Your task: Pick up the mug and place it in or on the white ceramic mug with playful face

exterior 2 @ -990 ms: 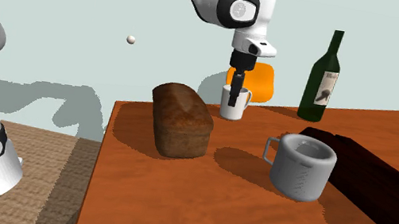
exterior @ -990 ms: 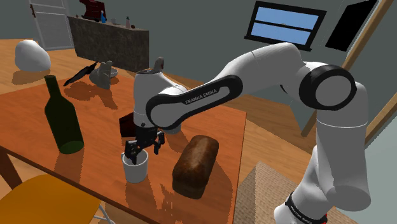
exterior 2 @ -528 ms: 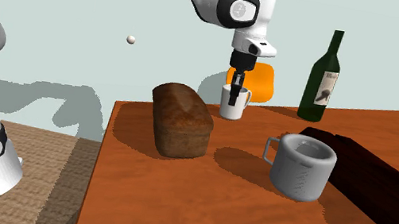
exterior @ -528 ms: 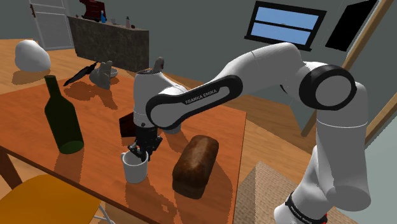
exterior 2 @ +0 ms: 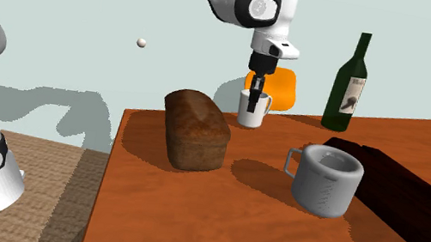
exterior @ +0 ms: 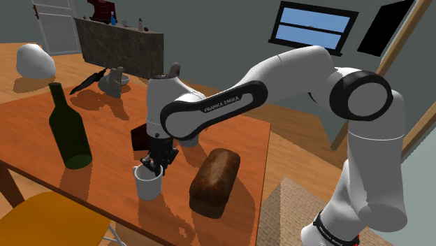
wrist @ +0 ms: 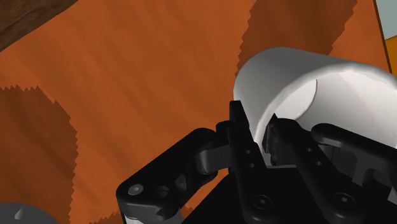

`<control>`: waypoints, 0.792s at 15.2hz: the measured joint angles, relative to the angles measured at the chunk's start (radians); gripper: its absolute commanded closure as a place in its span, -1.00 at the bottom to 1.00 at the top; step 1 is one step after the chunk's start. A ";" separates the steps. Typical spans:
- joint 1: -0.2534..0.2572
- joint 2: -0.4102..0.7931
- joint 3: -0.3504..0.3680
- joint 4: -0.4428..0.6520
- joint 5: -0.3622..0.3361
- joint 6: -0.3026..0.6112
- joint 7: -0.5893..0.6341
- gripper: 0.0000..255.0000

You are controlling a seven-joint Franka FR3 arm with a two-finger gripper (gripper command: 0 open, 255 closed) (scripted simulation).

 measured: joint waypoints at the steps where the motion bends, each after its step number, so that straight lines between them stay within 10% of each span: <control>1: 0.000 -0.006 0.001 0.003 0.002 -0.009 0.000 1.00; 12: -0.005 -0.056 0.008 0.083 0.017 -0.136 -0.002 1.00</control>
